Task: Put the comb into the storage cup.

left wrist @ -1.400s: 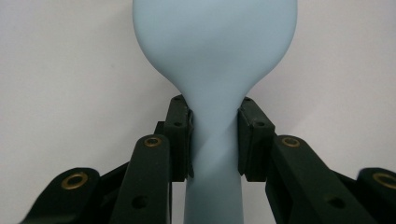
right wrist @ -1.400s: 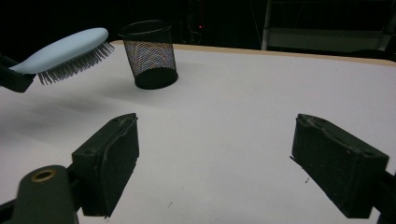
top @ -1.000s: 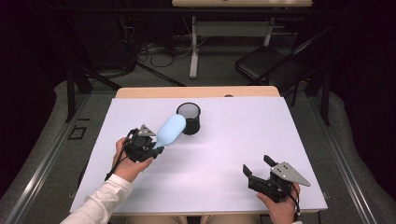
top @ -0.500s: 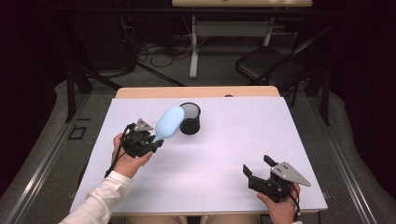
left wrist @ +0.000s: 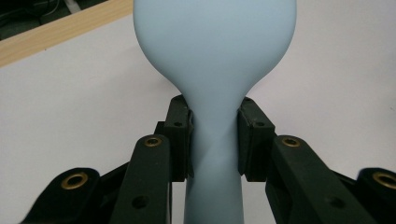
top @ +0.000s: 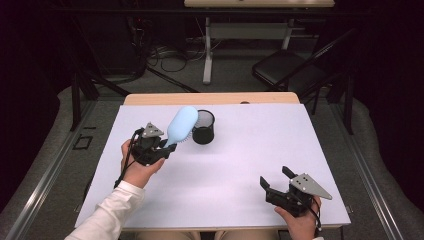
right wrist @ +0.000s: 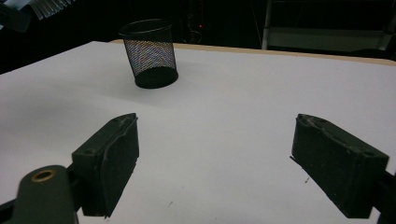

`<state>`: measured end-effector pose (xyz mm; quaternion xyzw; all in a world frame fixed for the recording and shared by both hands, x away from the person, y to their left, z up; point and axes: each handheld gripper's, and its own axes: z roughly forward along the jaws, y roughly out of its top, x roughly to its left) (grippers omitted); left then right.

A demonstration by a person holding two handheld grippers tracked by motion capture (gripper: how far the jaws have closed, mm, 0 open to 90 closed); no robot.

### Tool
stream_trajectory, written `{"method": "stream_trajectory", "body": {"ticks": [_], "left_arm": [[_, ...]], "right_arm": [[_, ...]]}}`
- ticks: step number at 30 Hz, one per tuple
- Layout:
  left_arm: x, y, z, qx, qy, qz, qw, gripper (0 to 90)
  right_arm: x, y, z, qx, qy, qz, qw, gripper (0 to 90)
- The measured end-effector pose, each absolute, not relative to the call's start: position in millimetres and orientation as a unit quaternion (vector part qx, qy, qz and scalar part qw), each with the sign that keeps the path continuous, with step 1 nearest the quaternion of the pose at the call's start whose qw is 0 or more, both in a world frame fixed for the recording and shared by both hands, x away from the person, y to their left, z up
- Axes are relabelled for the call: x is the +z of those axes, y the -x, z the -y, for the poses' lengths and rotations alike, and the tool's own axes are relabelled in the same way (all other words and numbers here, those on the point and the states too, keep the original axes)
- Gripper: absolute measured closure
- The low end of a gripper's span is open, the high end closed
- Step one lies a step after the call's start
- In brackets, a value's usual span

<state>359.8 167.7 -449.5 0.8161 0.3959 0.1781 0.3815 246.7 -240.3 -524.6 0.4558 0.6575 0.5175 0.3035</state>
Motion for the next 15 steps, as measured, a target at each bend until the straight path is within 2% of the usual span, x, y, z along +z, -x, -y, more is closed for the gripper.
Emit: {"method": "stream_trajectory", "body": {"ticks": [15], "left_arm": [[-439.5,-365.1,-160.0,0.2,-0.793,-0.387,0.425,69.7]], "right_arm": [[-524.9,-247.1,240.2,0.517,-0.456,-0.659,0.302,14.4]]}}
